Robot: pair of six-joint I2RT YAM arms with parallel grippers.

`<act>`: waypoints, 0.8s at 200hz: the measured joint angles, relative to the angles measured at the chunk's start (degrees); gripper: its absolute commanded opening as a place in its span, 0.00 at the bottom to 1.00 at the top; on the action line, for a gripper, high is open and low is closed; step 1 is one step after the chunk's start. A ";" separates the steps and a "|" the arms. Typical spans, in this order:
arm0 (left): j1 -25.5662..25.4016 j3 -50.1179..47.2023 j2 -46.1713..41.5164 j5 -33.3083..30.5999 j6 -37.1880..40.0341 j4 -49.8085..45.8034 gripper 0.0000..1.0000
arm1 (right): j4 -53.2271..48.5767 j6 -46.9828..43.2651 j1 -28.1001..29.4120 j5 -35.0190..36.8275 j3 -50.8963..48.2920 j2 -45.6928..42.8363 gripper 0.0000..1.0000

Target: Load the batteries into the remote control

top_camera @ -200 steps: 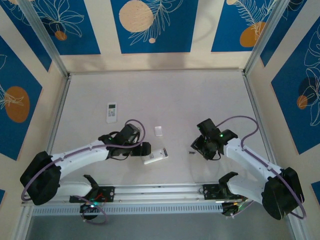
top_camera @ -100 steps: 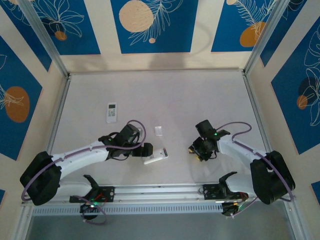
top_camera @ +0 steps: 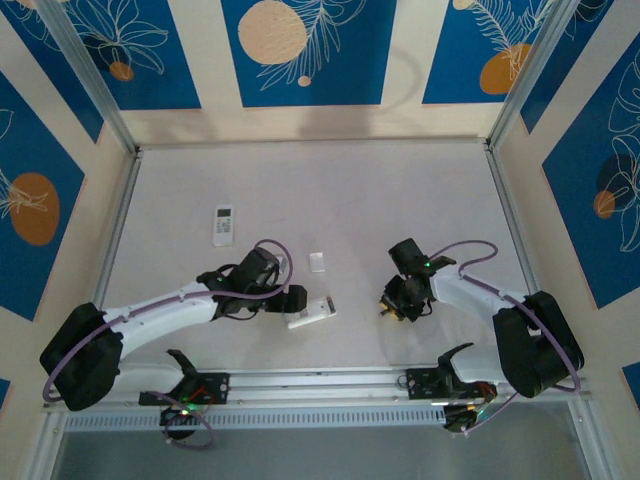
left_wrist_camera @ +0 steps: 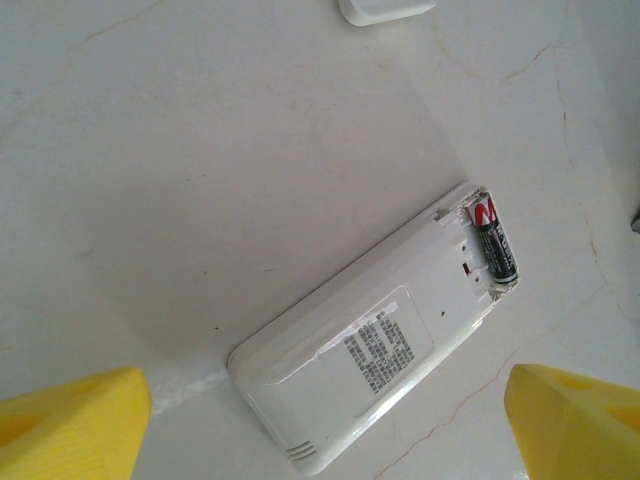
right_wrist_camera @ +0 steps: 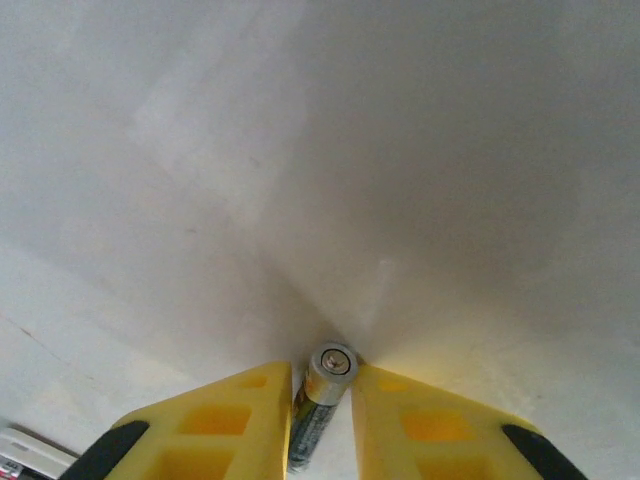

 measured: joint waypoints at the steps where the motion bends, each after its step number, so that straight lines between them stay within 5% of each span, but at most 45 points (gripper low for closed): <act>1: 0.00 0.00 0.00 0.00 0.00 0.00 0.91 | 0.00 -0.09 0.00 0.00 0.00 0.00 0.23; 48: 0.00 0.00 0.00 0.02 0.00 0.11 0.92 | -1.07 -5.18 1.44 0.48 2.75 2.21 0.42; 87: 0.00 -0.15 -0.11 0.02 0.07 0.17 0.92 | -4.79 -21.05 6.12 5.92 12.90 2.16 0.48; 114: 0.00 -1.16 -2.12 -0.02 0.76 0.76 0.94 | -2.97 -43.71 10.47 11.34 20.09 -1.16 0.49; 160: 0.00 -7.23 -15.02 -0.26 4.52 7.23 0.95 | -4.20 -95.84 10.05 7.61 16.85 -6.36 0.53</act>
